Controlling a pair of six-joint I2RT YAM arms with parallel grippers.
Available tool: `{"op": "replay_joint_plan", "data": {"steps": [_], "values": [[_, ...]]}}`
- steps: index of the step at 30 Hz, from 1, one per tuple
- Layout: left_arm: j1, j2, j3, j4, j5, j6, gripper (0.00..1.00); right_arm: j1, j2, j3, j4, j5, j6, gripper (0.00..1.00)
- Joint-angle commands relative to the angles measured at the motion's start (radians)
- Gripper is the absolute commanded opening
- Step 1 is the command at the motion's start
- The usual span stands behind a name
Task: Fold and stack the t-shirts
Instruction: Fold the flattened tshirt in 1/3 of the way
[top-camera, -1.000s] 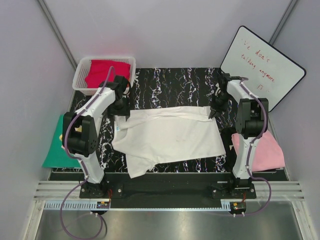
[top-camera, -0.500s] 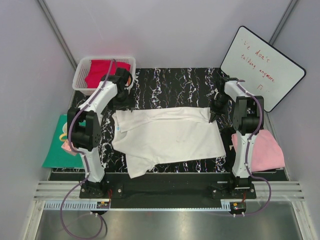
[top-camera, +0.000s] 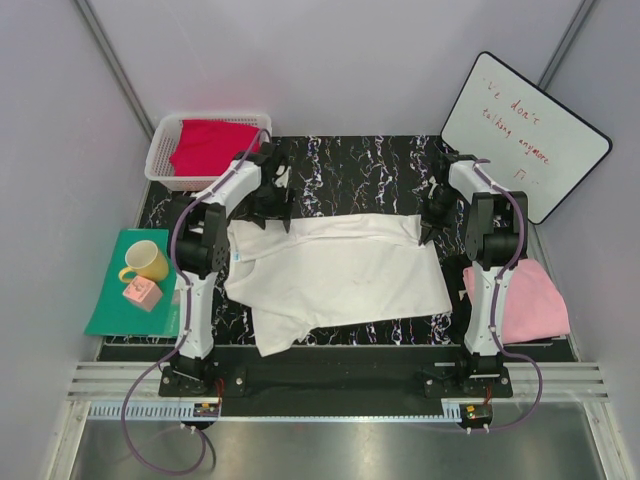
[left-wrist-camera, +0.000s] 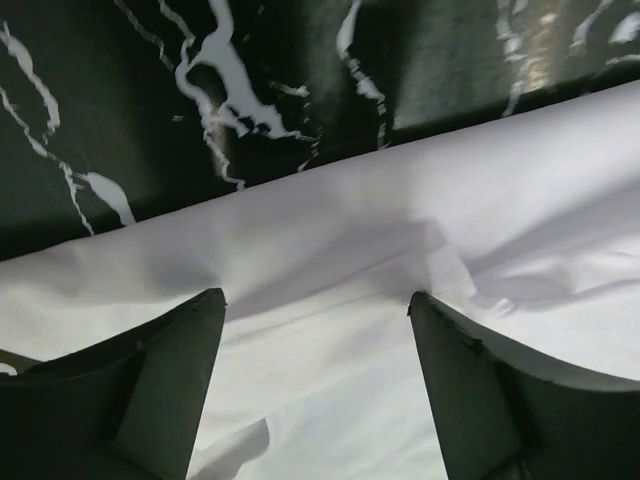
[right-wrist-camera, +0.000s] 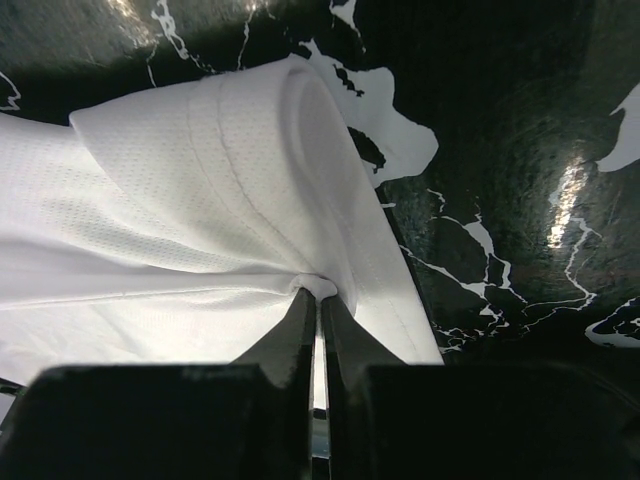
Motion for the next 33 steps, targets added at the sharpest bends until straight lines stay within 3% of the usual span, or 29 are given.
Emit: {"op": "replay_joint_plan", "data": {"steps": [1, 2, 4, 6, 7, 15, 17, 18, 19, 22, 33], "values": [[-0.007, 0.019, 0.089, 0.019, 0.064, 0.022, 0.67, -0.003, 0.020, 0.036, -0.009, 0.035, -0.010, 0.08], [-0.007, 0.026, 0.095, 0.017, 0.068, 0.022, 0.45, -0.002, 0.021, 0.037, -0.012, 0.032, -0.010, 0.08], [-0.007, 0.045, 0.100, 0.014, 0.073, 0.027, 0.30, -0.003, 0.027, 0.040, -0.012, 0.032, -0.011, 0.08], [-0.007, 0.051, 0.095, 0.011, 0.071, 0.029, 0.05, -0.003, 0.027, 0.048, -0.015, 0.033, -0.011, 0.08], [-0.008, 0.048, 0.086, 0.008, 0.068, 0.029, 0.00, -0.003, 0.026, 0.048, -0.015, 0.033, -0.011, 0.08], [-0.007, 0.007, 0.054, 0.012, 0.065, 0.029, 0.00, -0.002, 0.038, 0.056, -0.018, 0.024, -0.013, 0.06], [-0.007, -0.007, 0.045, 0.013, 0.077, 0.027, 0.00, -0.002, 0.040, 0.057, -0.018, 0.018, -0.014, 0.25], [-0.007, -0.012, 0.039, 0.014, 0.080, 0.026, 0.00, -0.001, 0.038, 0.056, -0.018, 0.020, -0.014, 0.43], [-0.007, -0.016, 0.022, 0.016, 0.084, 0.026, 0.00, -0.001, 0.040, 0.057, -0.018, 0.021, -0.014, 0.68], [-0.011, -0.035, -0.018, 0.017, 0.099, 0.024, 0.00, -0.003, 0.035, 0.069, -0.020, 0.023, -0.016, 1.00], [-0.079, -0.203, -0.190, 0.020, 0.077, 0.004, 0.00, -0.003, 0.029, 0.241, -0.023, -0.131, -0.011, 1.00]]}}
